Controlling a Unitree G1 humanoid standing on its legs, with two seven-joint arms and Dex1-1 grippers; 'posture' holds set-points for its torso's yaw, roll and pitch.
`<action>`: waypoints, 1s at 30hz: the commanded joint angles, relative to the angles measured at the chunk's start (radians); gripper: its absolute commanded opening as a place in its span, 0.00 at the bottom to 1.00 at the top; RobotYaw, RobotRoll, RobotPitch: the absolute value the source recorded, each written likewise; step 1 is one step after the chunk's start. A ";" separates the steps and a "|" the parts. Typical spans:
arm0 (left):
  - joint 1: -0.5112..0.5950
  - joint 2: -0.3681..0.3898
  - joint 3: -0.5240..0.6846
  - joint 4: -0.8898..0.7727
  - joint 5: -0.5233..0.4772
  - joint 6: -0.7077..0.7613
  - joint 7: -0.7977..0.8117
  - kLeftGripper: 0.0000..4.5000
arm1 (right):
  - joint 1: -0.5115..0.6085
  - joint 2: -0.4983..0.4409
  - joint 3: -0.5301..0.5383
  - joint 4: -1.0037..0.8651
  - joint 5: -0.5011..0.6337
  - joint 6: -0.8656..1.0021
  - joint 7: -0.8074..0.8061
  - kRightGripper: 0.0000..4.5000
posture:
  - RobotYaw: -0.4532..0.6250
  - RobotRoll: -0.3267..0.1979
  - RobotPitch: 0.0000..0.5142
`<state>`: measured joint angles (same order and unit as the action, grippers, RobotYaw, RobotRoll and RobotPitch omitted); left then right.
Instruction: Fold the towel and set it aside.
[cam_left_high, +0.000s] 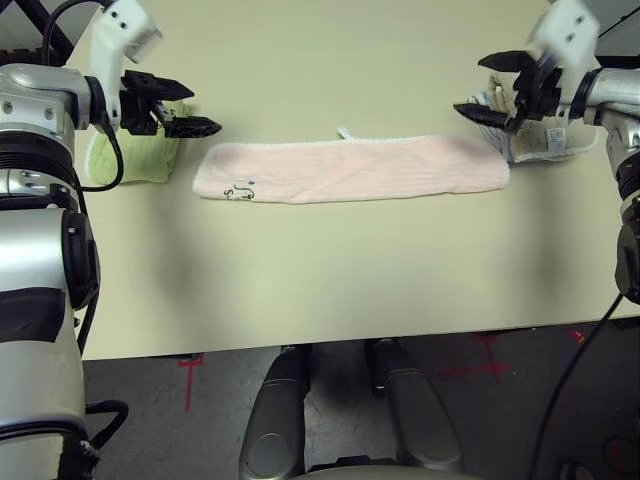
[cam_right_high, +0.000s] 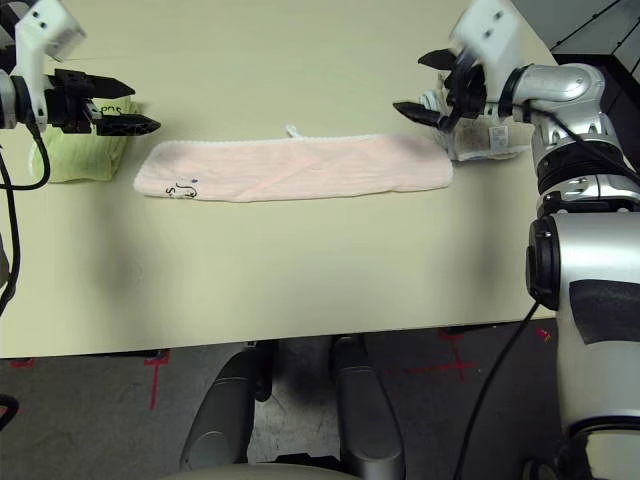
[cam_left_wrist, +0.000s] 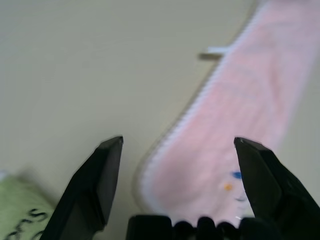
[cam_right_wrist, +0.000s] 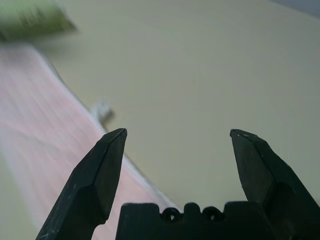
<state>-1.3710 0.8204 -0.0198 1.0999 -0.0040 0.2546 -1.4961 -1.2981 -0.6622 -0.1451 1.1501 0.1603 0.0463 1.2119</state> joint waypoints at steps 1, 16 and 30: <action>0.136 -0.003 0.039 -0.175 -0.087 0.090 -0.050 1.00 | 0.126 -0.006 -0.077 -0.180 0.137 0.318 0.024 0.99 | 0.46 0.62 0.47; 0.480 -0.092 0.075 -0.531 -0.202 -0.037 0.102 1.00 | 0.636 0.055 -0.423 -0.899 0.579 1.132 -0.433 0.99 | 0.44 0.62 0.46; 0.519 -0.127 0.057 -0.522 -0.221 -0.171 0.092 1.00 | 0.691 0.142 -0.654 -0.904 0.716 1.324 -0.783 0.99 | 0.43 0.62 0.47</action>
<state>-0.8620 0.6961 0.0449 0.5913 -0.2094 0.0892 -1.3922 -0.6189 -0.5303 -0.7643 0.2469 0.8587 1.3498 0.4731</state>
